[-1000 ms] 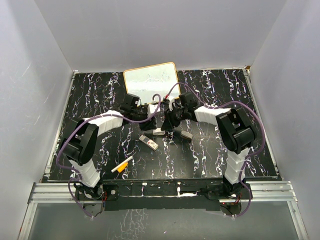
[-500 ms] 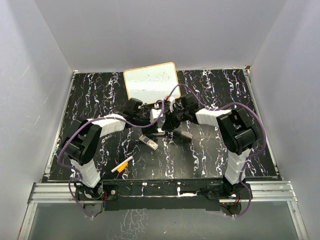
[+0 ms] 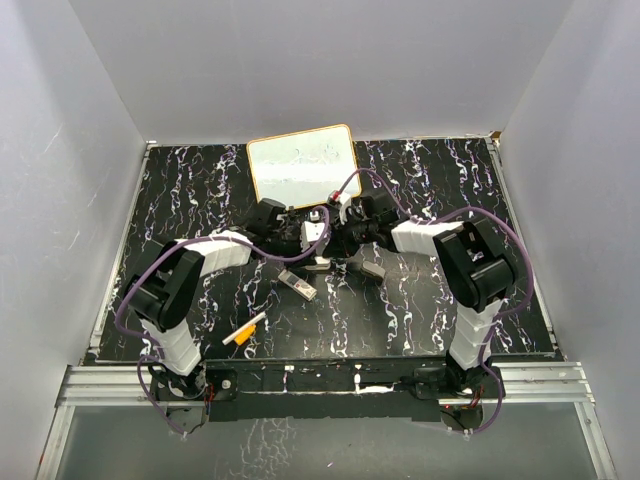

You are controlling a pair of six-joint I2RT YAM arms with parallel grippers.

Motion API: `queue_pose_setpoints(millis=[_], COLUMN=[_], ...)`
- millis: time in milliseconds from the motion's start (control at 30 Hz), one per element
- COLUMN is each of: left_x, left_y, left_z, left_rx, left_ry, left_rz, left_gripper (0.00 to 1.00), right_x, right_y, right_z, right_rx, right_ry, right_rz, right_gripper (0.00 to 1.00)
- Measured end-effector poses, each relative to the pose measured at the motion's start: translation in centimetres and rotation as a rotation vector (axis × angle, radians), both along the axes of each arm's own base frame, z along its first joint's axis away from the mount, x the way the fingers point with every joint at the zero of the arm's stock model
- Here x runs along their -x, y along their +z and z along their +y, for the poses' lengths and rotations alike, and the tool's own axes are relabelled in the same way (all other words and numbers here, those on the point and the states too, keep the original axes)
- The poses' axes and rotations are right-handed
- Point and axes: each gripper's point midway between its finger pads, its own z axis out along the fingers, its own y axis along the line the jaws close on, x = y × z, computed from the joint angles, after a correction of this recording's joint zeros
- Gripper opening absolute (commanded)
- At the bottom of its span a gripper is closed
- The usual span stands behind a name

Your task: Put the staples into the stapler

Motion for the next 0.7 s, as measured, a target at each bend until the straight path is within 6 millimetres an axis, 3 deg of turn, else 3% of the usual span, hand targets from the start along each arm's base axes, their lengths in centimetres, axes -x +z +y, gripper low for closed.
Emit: queue_pose_setpoints(millis=[467, 700], left_x=[0.77, 0.81], left_y=[-0.09, -0.01], left_z=[-0.09, -0.12], left_rx=[-0.023, -0.041], left_ry=[-0.020, -0.033], left_rz=[-0.162, -0.203], left_gripper=[0.14, 0.14], right_x=[0.19, 0.19], right_y=[0.27, 0.83], right_z=[0.12, -0.39], right_rx=[-0.009, -0.003], right_ry=[-0.029, -0.016], right_rz=[-0.102, -0.053], right_gripper=[0.09, 0.24])
